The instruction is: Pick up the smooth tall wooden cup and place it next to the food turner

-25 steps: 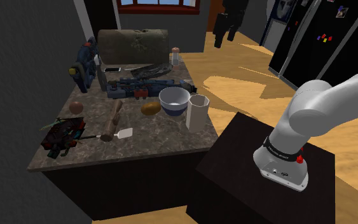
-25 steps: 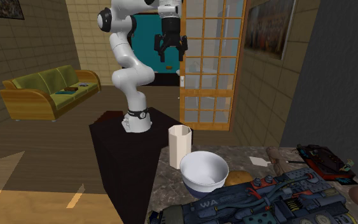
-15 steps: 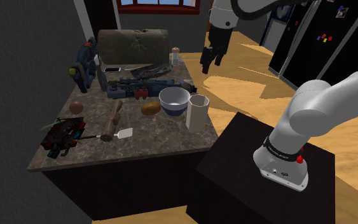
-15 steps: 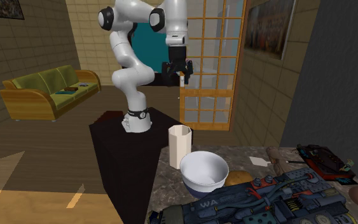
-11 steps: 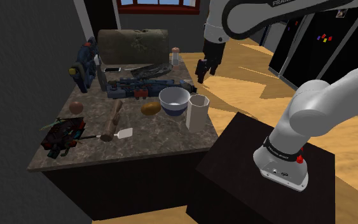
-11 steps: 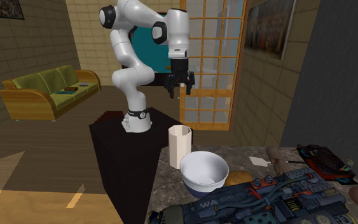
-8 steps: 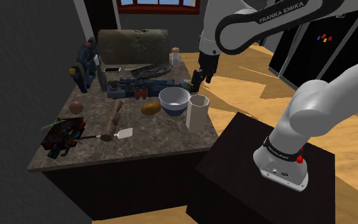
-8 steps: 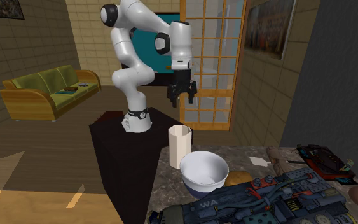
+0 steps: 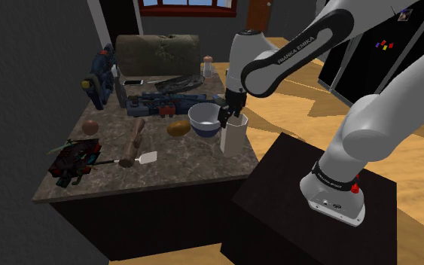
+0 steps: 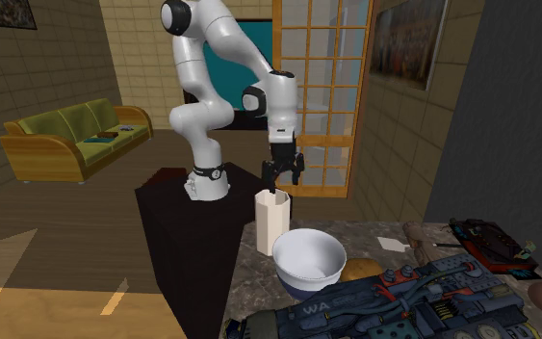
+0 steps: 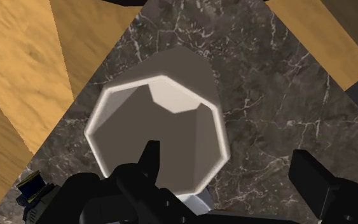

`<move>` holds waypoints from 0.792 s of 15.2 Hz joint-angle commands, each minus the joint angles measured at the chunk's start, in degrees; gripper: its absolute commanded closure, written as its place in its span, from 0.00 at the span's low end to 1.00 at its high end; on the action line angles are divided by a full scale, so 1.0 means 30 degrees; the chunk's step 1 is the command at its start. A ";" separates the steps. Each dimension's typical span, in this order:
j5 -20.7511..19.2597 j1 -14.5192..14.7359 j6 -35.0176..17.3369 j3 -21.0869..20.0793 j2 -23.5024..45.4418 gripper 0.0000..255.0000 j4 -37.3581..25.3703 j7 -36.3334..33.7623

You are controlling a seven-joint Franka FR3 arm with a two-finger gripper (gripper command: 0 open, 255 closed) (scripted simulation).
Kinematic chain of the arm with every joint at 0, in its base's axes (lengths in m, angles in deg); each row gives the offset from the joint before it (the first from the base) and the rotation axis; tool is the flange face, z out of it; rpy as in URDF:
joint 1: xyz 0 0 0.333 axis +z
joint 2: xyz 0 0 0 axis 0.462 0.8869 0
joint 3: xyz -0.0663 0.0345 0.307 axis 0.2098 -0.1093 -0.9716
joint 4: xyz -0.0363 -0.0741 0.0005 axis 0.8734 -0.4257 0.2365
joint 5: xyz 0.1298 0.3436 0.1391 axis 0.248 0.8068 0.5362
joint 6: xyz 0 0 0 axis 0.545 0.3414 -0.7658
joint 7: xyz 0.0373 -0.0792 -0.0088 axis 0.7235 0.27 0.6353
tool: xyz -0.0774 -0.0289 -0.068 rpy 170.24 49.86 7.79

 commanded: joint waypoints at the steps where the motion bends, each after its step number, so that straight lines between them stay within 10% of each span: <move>1: -0.0096 -0.0046 -0.1003 -0.0087 0.0781 0.00 0.0185 -0.0126; 12: -0.0495 -0.0250 -0.2857 -0.0205 0.2422 0.00 0.0409 -0.0412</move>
